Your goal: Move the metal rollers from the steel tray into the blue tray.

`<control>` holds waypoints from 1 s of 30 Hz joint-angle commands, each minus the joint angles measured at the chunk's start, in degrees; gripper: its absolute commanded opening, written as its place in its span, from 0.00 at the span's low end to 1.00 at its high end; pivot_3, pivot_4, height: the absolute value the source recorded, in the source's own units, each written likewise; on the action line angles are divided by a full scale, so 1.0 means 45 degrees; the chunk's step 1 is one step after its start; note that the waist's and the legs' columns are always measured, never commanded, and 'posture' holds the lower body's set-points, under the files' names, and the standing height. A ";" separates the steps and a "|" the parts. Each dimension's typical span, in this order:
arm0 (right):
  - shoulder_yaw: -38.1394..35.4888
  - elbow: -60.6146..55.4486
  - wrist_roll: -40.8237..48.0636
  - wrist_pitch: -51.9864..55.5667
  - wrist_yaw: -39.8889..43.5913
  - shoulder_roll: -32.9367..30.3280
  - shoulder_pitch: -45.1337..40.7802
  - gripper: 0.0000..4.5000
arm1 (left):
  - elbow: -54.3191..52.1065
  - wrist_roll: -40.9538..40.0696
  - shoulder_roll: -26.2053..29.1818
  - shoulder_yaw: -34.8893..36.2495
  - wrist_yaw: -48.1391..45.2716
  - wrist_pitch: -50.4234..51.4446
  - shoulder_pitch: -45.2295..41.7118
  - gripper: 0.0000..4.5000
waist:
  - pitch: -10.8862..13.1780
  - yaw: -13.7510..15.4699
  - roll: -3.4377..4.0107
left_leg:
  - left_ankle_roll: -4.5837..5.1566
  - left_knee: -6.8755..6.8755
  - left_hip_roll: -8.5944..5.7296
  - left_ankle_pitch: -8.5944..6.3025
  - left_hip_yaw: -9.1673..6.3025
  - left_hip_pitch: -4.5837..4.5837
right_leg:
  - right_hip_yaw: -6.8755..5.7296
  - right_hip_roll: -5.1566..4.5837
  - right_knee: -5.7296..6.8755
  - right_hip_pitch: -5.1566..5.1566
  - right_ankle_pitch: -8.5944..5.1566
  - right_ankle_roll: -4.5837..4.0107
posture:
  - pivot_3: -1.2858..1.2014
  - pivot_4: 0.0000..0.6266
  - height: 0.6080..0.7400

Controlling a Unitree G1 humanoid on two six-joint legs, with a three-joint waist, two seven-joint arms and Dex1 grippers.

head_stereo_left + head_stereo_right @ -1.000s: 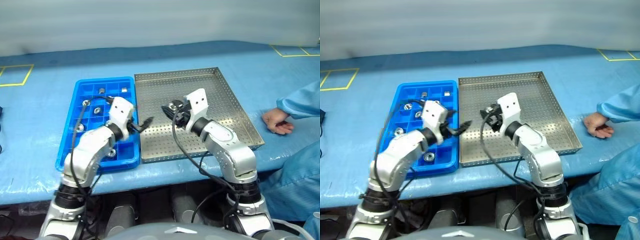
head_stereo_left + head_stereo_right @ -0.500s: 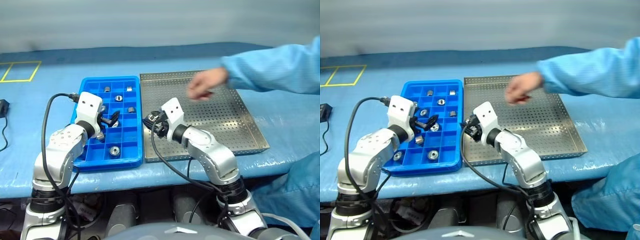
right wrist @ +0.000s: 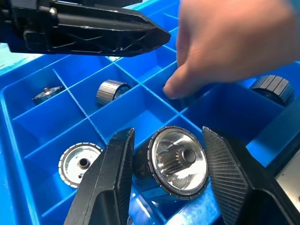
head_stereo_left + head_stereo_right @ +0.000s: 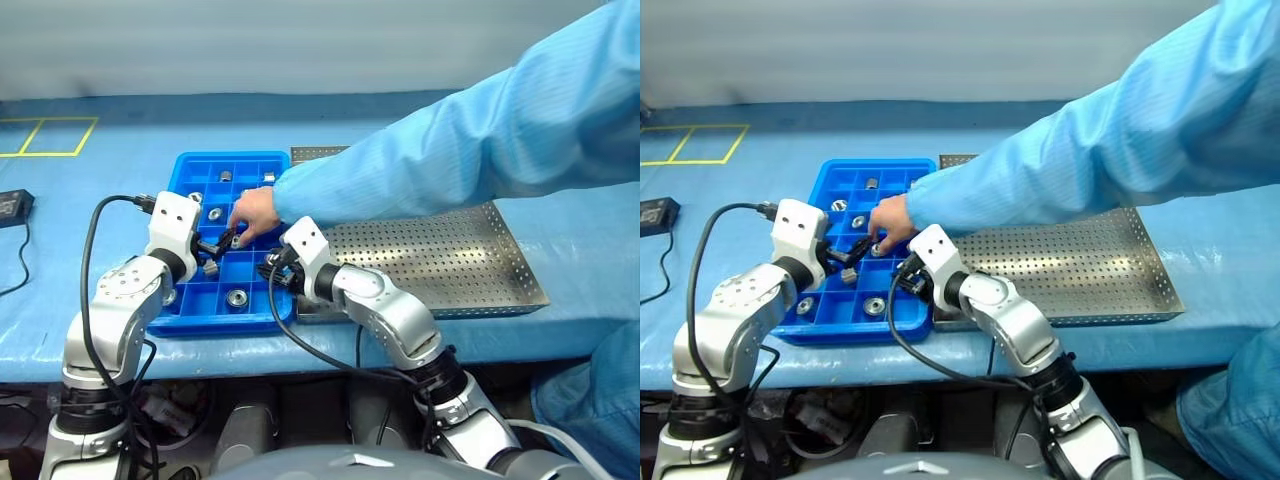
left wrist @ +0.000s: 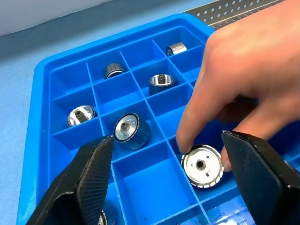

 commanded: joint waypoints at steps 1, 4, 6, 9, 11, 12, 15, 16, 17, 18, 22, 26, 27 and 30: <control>-0.0299 -0.0092 -0.0111 -0.0220 -0.0043 0.0064 -0.0097 0.71 | -0.0585 0.0039 -0.0003 0.0113 0.0066 -0.0066 -0.0078 0.89 | 0.0000 -0.0001 -0.0001 | 0.0000 0.0001 0.0000 0.0000 0.0000 -0.0001 | 0.0000 0.0001 0.0000 0.0000 0.0000 0.0000 | 0.45 0.24 1.00; -0.0287 -0.0278 -0.0252 -0.0499 -0.0065 0.0033 -0.0045 0.86 | -0.0506 0.0034 -0.0017 0.0075 0.0038 -0.0107 -0.0089 0.89 | 0.0000 -0.0010 -0.0001 | 0.0000 -0.0003 0.0000 0.0000 -0.0001 -0.0001 | 0.0000 0.0002 0.0000 -0.0002 0.0001 0.0000 | 0.45 0.24 1.00; -0.0297 -0.0347 -0.0295 -0.0574 -0.0053 0.0008 -0.0027 0.86 | -0.0458 0.0033 -0.0027 0.0051 0.0022 -0.0128 -0.0093 0.89 | 0.0000 -0.0029 -0.0001 | 0.0000 -0.0004 0.0000 0.0000 0.0000 -0.0003 | 0.0000 0.0002 0.0001 -0.0003 0.0003 0.0002 | 0.45 0.24 1.00; -0.0512 -0.0818 -0.0165 -0.0509 0.0054 -0.0083 0.0105 0.86 | -0.0421 0.0009 -0.0053 0.0014 -0.0013 -0.0151 -0.0105 0.89 | 0.0000 -0.0044 -0.0001 | 0.0000 -0.0006 0.0001 0.0000 0.0000 -0.0004 | 0.0001 0.0003 0.0001 -0.0002 0.0003 0.0002 | 0.45 0.24 1.00; -0.0642 -0.1147 -0.0082 -0.0396 0.0134 -0.0168 0.0194 0.86 | -0.0394 0.0000 -0.0069 -0.0004 -0.0029 -0.0167 -0.0126 0.89 | 0.0000 -0.0044 -0.0001 | 0.0001 -0.0009 0.0001 0.0000 0.0000 -0.0004 | 0.0000 0.0003 0.0001 -0.0002 0.0003 0.0002 | 0.45 0.24 1.00; -0.0721 -0.1294 -0.0060 -0.0343 0.0149 -0.0217 0.0246 0.86 | -0.0368 0.0004 -0.0074 -0.0027 -0.0038 -0.0182 -0.0141 0.89 | 0.0000 -0.0046 -0.0001 | 0.0000 -0.0008 0.0001 0.0000 0.0000 -0.0006 | 0.0000 0.0003 0.0001 -0.0002 0.0002 0.0003 | 0.45 0.24 1.00; -0.0961 -0.1492 -0.0067 -0.0238 0.0031 -0.0278 0.0344 0.86 | -0.0244 0.0018 -0.0113 -0.0113 -0.0069 -0.0262 -0.0173 0.89 | 0.0000 -0.0056 -0.0001 | 0.0000 -0.0004 0.0001 0.0000 0.0000 -0.0004 | 0.0000 0.0002 0.0000 -0.0001 0.0000 0.0000 | 0.45 0.24 1.00; -0.1012 -0.1500 -0.0082 -0.0232 -0.0012 -0.0278 0.0349 0.86 | -0.0197 0.0023 -0.0132 -0.0139 -0.0074 -0.0285 -0.0191 0.89 | 0.0000 -0.0063 -0.0001 | -0.0001 -0.0004 0.0002 0.0000 0.0000 -0.0002 | 0.0000 0.0002 0.0000 0.0000 -0.0001 -0.0001 | 0.45 0.24 1.00; -0.1053 -0.1501 -0.0100 -0.0234 -0.0047 -0.0277 0.0347 0.86 | -0.0146 0.0033 -0.0153 -0.0173 -0.0078 -0.0312 -0.0218 0.89 | 0.0000 -0.0064 -0.0001 | -0.0001 -0.0004 0.0002 0.0000 0.0000 -0.0001 | 0.0000 0.0002 0.0001 0.0000 -0.0002 -0.0002 | 0.45 0.24 1.00; -0.1086 -0.1500 -0.0117 -0.0233 -0.0079 -0.0271 0.0347 0.86 | -0.0105 0.0043 -0.0171 -0.0207 -0.0084 -0.0337 -0.0245 0.89 | 0.0000 -0.0062 0.0000 | -0.0001 -0.0004 0.0002 0.0000 0.0000 -0.0001 | 0.0000 0.0003 0.0001 0.0000 -0.0002 -0.0002 | 0.45 0.24 1.00; -0.1229 -0.1499 -0.0177 -0.0176 -0.0214 -0.0280 0.0359 0.86 | 0.0005 0.0043 -0.0216 -0.0304 -0.0104 -0.0400 -0.0344 0.89 | 0.0000 -0.0064 -0.0001 | 0.0000 -0.0005 0.0001 0.0000 0.0000 -0.0005 | 0.0001 0.0002 0.0002 0.0002 -0.0001 -0.0002 | 0.44 0.24 1.00; -0.1381 -0.1461 -0.0166 -0.0136 -0.0312 -0.0301 0.0336 0.86 | 0.0088 0.0059 -0.0235 -0.0357 -0.0138 -0.0445 -0.0374 0.89 | 0.0000 -0.0090 -0.0001 | 0.0001 -0.0006 0.0001 0.0001 0.0001 -0.0007 | 0.0001 0.0002 0.0002 0.0006 -0.0001 -0.0002 | 0.44 0.24 1.00; -0.1394 -0.1441 -0.0167 -0.0134 -0.0322 -0.0299 0.0321 0.86 | 0.0105 0.0068 -0.0239 -0.0368 -0.0142 -0.0454 -0.0373 0.89 | 0.0000 -0.0098 -0.0001 | 0.0001 -0.0005 0.0001 0.0001 0.0001 -0.0007 | 0.0002 0.0002 0.0002 0.0008 -0.0001 -0.0003 | 0.44 0.24 1.00; -0.1410 -0.1371 -0.0208 -0.0129 -0.0379 -0.0296 0.0291 0.86 | 0.0106 0.0057 -0.0246 -0.0397 -0.0180 -0.0470 -0.0364 0.89 | 0.0000 -0.0105 -0.0001 | 0.0001 -0.0005 0.0002 0.0001 0.0001 -0.0006 | 0.0001 0.0002 0.0002 0.0009 -0.0002 -0.0002 | 0.44 0.24 1.00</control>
